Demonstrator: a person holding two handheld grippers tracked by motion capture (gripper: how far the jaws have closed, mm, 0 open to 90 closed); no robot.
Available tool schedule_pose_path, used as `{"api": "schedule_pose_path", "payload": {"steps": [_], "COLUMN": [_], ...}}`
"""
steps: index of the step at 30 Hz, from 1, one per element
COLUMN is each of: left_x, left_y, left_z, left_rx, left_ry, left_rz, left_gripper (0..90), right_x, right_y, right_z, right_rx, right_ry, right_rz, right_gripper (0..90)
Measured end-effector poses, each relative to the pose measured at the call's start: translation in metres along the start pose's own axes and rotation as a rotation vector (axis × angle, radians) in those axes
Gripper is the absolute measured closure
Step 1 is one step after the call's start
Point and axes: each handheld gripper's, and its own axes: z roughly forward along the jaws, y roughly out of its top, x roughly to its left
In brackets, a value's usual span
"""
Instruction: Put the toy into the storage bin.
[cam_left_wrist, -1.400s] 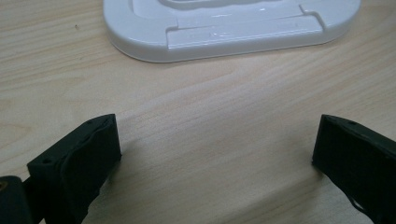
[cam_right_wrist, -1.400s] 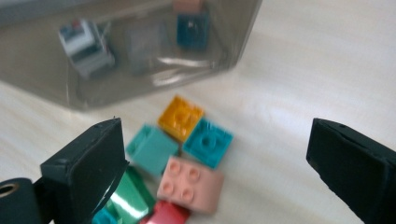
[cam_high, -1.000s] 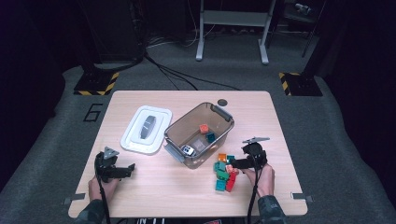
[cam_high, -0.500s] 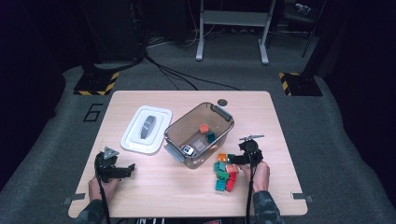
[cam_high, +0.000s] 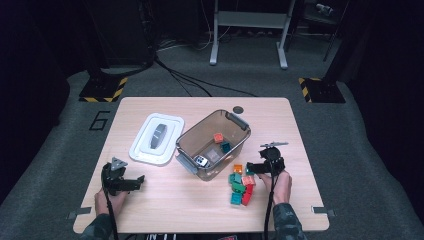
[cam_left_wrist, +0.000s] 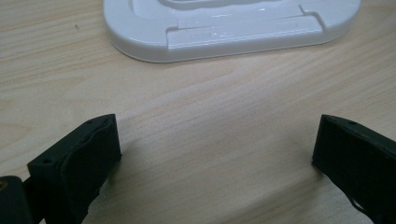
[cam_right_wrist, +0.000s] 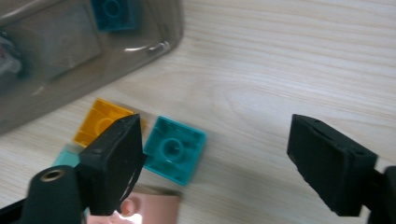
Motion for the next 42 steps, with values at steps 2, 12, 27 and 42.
{"api": "schedule_pose_path", "payload": {"steps": [2,12,27,42], "left_x": [0.000,0.000,0.000,0.000], "left_y": [0.000,0.000,0.000,0.000], "left_z": [0.000,0.000,0.000,0.000], "left_rx": [0.000,0.000,0.000,-0.001], "left_ry": [0.000,0.000,0.001,0.002], "left_rz": [0.000,0.000,0.001,0.000], "left_gripper": [0.6,0.6,0.6,0.6], "right_x": [0.005,0.013,0.010,0.003], "right_y": [0.000,-0.005,-0.006,0.003], "right_z": [0.004,0.014,0.012,-0.009], "right_rx": [0.008,0.064,0.068,0.025], "right_ry": [0.007,-0.012,-0.018,0.002], "right_rz": [-0.010,-0.027,-0.082,-0.034], "right_gripper": [14.0,40.1,59.0,59.1]}}
